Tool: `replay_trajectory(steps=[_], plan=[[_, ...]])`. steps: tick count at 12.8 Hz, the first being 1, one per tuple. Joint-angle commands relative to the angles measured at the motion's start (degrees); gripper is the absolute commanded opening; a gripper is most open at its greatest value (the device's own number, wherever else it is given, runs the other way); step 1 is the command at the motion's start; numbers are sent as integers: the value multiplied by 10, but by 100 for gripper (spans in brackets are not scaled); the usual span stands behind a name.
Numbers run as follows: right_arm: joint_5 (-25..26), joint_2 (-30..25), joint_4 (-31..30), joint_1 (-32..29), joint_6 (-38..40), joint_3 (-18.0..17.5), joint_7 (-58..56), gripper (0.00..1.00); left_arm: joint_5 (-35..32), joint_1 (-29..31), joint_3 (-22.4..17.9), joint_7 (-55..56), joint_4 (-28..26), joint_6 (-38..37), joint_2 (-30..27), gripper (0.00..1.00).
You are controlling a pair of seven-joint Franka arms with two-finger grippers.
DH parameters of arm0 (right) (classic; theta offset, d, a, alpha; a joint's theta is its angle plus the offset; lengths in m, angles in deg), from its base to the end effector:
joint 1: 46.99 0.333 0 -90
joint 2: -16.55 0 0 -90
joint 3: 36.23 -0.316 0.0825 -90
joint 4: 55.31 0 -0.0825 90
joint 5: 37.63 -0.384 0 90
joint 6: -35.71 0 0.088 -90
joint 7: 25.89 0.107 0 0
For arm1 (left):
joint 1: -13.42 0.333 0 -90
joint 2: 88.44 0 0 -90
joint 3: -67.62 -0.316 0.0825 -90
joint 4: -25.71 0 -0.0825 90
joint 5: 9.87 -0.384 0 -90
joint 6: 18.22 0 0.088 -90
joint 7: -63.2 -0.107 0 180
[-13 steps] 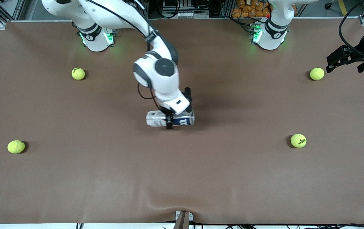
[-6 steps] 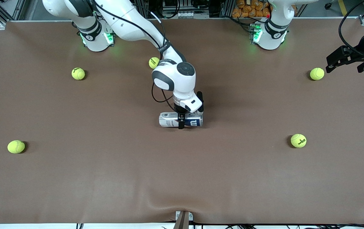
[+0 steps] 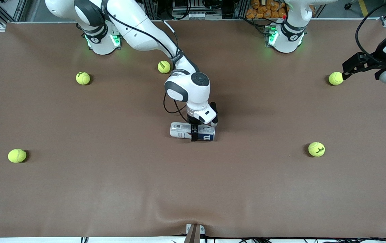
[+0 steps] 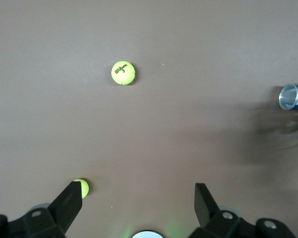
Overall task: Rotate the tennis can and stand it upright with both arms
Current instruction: 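Lower the can lying flat onto the table middle with the right gripper, then open the right gripper and withdraw while the left gripper approaches the can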
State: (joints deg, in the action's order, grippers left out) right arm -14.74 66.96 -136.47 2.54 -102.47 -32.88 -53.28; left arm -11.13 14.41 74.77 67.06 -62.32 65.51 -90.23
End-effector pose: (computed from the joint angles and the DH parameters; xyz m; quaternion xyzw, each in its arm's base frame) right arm 0.5064 0.5373 0.1828 0.6889 0.7043 0.0812 0.1509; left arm 0.5307 -0.0559 0.6481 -0.9995 0.0190 0.0208 0.0148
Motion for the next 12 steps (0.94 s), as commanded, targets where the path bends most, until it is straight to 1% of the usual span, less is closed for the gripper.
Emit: replay_trajectory(steps=[1,2,3,4,6,8,9,11,12], plan=[[14,-13,15,12,16,5,17,100,36,-5,8,-5,5,-7,25,100],[12,-34,12,12,42,4,17,100,63,-5,8,0,4,-7,34,100],[9,-45,16,17,89,3,35,100,79,-6,8,2,3,-7,42,100],[9,-55,17,21,112,2,77,100,102,-6,8,3,2,-7,55,100],[9,-79,14,29,133,2,154,100,168,-6,8,17,-3,-6,89,100],[8,-111,13,22,168,1,209,100,250,-4,8,29,-3,-1,141,100],[-7,-131,12,14,176,3,218,100,295,-2,7,28,-3,-1,170,100],[-70,-170,10,-28,201,3,216,100,362,-7,7,33,-5,-1,211,100],[-83,-188,9,-43,216,3,219,100,391,-10,8,36,-9,5,229,100]])
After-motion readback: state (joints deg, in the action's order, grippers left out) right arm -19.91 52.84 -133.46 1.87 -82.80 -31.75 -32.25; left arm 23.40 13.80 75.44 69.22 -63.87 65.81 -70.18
